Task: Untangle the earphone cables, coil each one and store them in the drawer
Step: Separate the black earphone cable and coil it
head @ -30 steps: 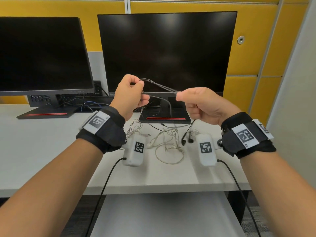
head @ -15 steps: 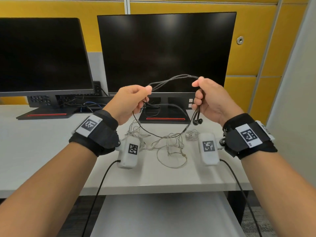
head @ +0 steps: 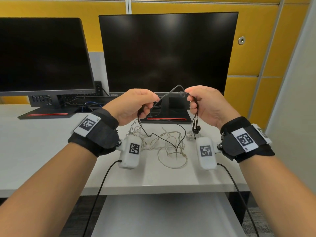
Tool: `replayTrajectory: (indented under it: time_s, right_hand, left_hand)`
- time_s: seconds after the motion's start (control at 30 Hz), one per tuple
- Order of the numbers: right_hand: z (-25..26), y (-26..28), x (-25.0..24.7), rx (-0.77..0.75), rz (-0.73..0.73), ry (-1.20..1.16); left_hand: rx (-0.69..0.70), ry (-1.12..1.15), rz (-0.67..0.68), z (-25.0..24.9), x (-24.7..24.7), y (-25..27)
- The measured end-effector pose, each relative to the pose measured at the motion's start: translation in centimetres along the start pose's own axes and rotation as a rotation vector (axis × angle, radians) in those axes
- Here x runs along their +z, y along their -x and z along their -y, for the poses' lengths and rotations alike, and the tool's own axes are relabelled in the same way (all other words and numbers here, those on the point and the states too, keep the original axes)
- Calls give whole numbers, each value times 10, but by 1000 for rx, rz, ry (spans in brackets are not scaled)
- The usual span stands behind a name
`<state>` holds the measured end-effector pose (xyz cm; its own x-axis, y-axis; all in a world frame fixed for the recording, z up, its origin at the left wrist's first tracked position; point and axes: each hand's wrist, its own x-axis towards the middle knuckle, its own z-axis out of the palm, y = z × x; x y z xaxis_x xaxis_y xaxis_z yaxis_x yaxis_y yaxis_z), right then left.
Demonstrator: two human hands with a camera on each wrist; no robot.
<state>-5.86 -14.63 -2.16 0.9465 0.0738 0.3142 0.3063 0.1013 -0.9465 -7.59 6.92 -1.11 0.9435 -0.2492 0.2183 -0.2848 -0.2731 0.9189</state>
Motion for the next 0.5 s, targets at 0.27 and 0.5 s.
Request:
replayTrajectory:
  time_s: [0.27, 0.5]
  right_hand:
    - [-5, 4, 3, -65, 31, 75]
    - [-6, 5, 3, -112, 64, 206]
  left_hand:
    - [-15, -168, 86, 7, 5, 3]
    - [18, -280, -2, 7, 11, 4]
